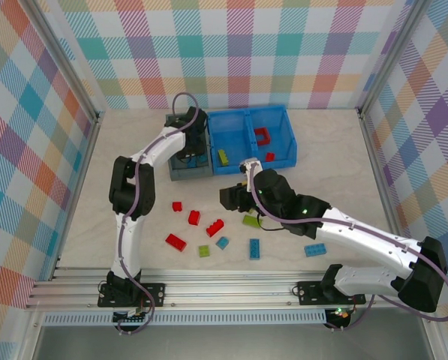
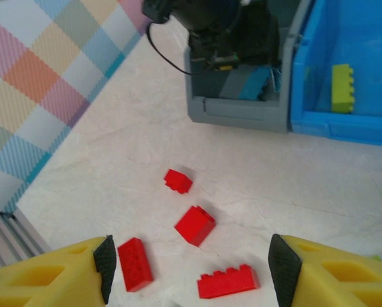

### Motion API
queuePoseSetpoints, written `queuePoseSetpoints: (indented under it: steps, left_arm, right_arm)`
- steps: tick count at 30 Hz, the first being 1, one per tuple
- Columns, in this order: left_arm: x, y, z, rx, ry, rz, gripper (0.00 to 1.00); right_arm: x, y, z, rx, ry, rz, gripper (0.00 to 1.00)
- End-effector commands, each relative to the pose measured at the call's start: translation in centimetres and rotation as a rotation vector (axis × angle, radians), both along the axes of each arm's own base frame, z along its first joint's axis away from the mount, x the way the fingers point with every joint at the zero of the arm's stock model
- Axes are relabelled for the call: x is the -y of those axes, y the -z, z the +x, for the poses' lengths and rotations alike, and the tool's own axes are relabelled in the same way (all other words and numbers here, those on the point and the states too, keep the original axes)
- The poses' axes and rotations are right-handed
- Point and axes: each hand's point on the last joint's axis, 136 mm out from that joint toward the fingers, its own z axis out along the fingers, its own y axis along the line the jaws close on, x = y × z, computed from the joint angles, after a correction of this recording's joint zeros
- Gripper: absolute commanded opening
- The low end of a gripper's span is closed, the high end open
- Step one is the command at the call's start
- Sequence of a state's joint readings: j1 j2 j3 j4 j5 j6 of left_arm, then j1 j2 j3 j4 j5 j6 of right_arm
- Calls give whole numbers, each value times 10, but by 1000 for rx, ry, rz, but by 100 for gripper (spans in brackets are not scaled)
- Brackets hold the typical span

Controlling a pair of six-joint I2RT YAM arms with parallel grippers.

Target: Sort the legos into containers by color

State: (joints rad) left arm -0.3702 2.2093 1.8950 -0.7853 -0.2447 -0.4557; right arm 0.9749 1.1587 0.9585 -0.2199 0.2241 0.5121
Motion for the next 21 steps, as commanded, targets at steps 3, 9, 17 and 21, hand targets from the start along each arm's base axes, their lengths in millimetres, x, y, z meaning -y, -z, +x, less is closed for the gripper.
queuePoseSetpoints:
  steps: [3, 9, 17, 21]
  left_arm:
    - [0, -66, -5, 103, 6, -67, 51]
    - [11, -148, -41, 246, 46, -142, 60]
    - [67, -188, -173, 404, 261, -341, 76]
    - [84, -173, -241, 443, 316, -427, 78]
  right_arm:
    - [38, -1, 12, -29, 140, -98, 66]
    - [89, 35, 30, -199, 278, -230, 71]
    - [88, 105, 65, -378, 220, -415, 89]
    - [80, 139, 93, -392, 217, -450, 100]
